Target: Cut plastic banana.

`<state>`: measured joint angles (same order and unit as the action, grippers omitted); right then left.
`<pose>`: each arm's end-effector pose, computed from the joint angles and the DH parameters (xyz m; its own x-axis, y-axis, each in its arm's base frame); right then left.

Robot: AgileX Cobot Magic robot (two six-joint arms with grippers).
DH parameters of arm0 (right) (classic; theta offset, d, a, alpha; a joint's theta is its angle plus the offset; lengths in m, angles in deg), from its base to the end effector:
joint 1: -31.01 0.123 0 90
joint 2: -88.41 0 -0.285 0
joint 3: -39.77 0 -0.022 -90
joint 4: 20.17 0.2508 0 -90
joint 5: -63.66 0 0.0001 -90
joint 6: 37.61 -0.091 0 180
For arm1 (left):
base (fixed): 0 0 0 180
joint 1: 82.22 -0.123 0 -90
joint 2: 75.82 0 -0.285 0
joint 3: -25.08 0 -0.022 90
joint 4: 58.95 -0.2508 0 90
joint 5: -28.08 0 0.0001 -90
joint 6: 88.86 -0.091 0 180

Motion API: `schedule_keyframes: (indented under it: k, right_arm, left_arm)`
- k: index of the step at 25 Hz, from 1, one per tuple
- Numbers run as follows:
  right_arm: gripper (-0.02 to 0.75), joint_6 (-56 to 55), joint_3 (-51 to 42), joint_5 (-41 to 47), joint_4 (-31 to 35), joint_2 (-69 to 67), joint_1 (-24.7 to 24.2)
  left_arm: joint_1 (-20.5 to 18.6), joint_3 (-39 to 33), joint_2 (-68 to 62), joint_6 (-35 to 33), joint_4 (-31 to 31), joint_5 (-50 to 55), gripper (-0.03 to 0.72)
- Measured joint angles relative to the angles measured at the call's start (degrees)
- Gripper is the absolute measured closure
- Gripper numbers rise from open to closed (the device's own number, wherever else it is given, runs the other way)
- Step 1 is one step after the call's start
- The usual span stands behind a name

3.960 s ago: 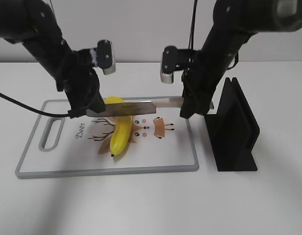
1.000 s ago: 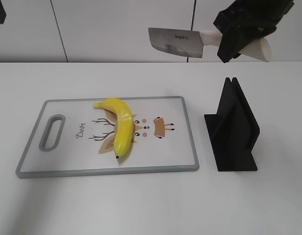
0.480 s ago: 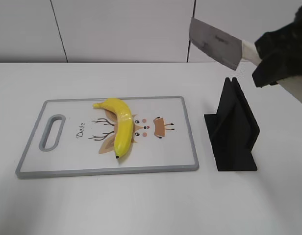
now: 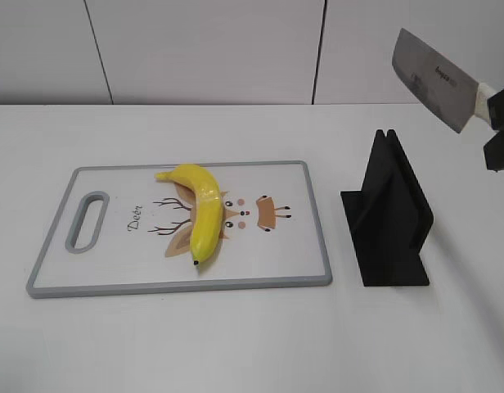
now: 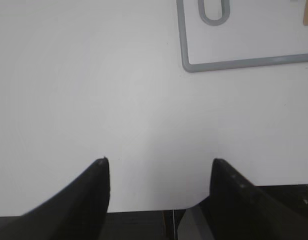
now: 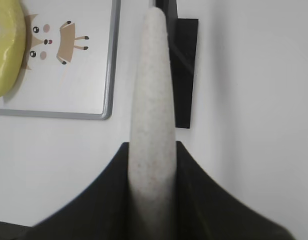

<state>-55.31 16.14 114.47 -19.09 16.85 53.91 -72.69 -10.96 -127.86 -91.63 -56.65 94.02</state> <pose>0.1952 0.0839 0.3171 -0.8498 -0.0166 -0.5269 -0.1355 0.9728 0.1879 0.1123 -0.0222 0.2963 -0.8802 0.1802 -0.4392 0.2095 0.9776 -0.0189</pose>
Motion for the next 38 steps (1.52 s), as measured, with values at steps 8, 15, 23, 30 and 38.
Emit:
schedule_keyframes:
  k: [8, 15, 23, 30, 38]
  right_arm:
    - [0.568, -1.5, 0.0, -1.0, -0.5, -2.6, 0.0]
    - [0.568, -1.5, 0.0, -4.1, -0.5, -6.9, 0.0]
    - [0.568, -1.6, 0.0, -6.3, -0.5, -11.5, 0.0]
    - [0.568, -2.0, 0.0, -7.1, -0.6, -13.2, 0.0]
    - [0.568, -3.1, 0.0, -7.3, -1.1, -13.3, 0.0]
  left_arm:
    - [0.0, -8.1, 19.0, 0.0, 0.0, -1.4, 0.097]
    - [0.0, -9.2, 29.9, 0.0, -1.1, -3.2, 0.097]
    - [0.0, -12.1, 34.2, 0.0, -1.6, -10.9, 0.097]
    - [0.0, -11.9, 34.3, -3.9, 1.3, -8.9, 0.097]
    - [0.0, -13.2, 36.6, -4.8, 1.0, -4.0, 0.097]
